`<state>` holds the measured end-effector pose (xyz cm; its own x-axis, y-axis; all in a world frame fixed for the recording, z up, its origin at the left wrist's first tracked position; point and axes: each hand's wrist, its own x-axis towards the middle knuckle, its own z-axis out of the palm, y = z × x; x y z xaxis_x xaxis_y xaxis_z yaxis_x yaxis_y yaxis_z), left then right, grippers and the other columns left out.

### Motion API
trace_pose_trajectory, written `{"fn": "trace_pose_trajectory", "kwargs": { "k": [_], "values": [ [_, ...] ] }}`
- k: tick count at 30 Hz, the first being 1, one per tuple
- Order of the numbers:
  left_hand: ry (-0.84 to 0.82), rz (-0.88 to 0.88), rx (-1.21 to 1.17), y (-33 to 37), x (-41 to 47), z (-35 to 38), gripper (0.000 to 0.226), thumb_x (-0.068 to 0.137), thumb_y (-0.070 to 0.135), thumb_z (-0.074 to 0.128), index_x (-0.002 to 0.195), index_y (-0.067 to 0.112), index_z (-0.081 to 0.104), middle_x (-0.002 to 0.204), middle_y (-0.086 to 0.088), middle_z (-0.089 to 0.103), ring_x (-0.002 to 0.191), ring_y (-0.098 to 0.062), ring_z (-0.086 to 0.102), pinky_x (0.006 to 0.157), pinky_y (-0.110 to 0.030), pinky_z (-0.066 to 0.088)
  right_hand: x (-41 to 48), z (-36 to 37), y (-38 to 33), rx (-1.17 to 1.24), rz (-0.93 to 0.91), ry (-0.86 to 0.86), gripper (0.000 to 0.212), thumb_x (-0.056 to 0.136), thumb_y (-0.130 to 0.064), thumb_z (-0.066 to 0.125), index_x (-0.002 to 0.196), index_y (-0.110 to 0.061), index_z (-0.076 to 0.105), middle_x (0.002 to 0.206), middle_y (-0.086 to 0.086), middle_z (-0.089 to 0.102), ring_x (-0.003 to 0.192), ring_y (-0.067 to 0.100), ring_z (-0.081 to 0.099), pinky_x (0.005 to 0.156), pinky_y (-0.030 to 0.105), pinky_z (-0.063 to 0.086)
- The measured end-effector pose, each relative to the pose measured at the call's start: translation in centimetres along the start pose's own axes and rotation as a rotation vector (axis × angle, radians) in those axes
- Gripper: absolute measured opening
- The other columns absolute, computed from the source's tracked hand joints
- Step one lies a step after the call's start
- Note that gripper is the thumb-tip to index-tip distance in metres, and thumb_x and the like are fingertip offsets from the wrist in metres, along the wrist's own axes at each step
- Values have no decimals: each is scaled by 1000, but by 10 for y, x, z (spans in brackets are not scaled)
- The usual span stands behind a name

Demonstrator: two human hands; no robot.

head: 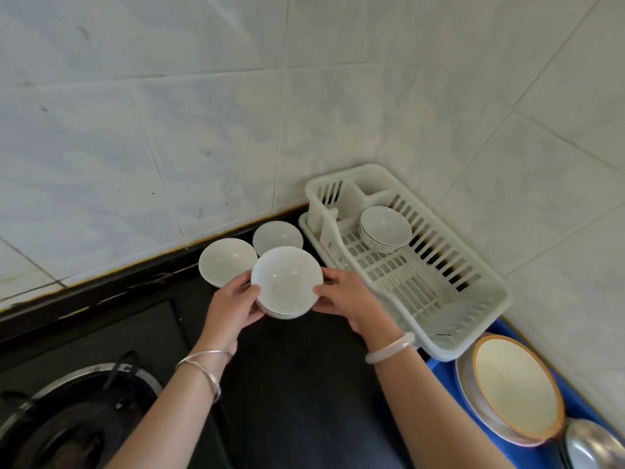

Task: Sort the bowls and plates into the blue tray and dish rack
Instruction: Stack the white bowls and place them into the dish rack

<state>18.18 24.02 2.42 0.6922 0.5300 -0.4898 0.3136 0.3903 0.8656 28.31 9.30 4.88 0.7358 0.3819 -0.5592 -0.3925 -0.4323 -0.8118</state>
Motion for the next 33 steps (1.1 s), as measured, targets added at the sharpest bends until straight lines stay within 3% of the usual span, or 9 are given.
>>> {"fn": "trace_pose_trajectory", "kwargs": {
  "k": [9, 12, 16, 19, 24, 28, 33],
  "values": [
    [-259, 75, 93, 61, 9, 123, 42, 89, 6, 52, 129, 18, 52, 111, -7, 60, 104, -27, 62, 64, -27, 55, -19, -120, -31, 143, -80, 205, 40, 88, -3, 59, 127, -11, 57, 106, 12, 67, 79, 22, 68, 66, 26, 59],
    [-361, 66, 161, 64, 17, 170, 44, 89, 5, 48, 132, 15, 49, 109, -12, 58, 104, -29, 61, 69, -32, 55, -14, -159, -28, 217, -26, 292, 34, 89, -14, 61, 123, -9, 57, 110, 13, 61, 82, 27, 64, 73, 35, 56],
    [-462, 17, 269, 48, 31, 227, 41, 89, 3, 45, 129, 10, 51, 111, -15, 55, 99, -32, 59, 78, -40, 54, 1, -201, -16, 251, 85, 436, 24, 92, -20, 58, 110, -5, 52, 92, 14, 57, 80, 30, 61, 64, 38, 54],
    [-496, -39, 317, 27, 42, 258, 39, 89, 2, 45, 126, 7, 53, 106, -13, 55, 92, -32, 57, 81, -44, 54, 17, -226, 0, 228, 169, 477, 29, 94, -24, 54, 114, -4, 51, 85, 14, 56, 80, 32, 59, 73, 42, 53],
    [-525, -113, 412, -2, 56, 289, 38, 89, 1, 44, 126, 7, 52, 111, -14, 55, 93, -31, 57, 79, -46, 54, 39, -247, 22, 200, 294, 476, 45, 95, -32, 52, 130, -5, 44, 112, 20, 55, 98, 37, 57, 78, 47, 52],
    [-537, -133, 494, -17, 63, 301, 42, 90, 1, 42, 130, 9, 49, 124, -16, 55, 108, -37, 59, 75, -43, 55, 52, -254, 35, 179, 334, 453, 52, 95, -37, 50, 135, -5, 40, 128, 24, 53, 112, 39, 55, 81, 47, 52],
    [-518, -135, 544, -27, 72, 304, 42, 87, -2, 41, 127, 9, 49, 127, -18, 54, 107, -38, 58, 75, -46, 56, 64, -255, 44, 147, 353, 437, 52, 96, -35, 50, 138, -8, 39, 130, 22, 52, 114, 39, 55, 88, 49, 52]
  ]
}}
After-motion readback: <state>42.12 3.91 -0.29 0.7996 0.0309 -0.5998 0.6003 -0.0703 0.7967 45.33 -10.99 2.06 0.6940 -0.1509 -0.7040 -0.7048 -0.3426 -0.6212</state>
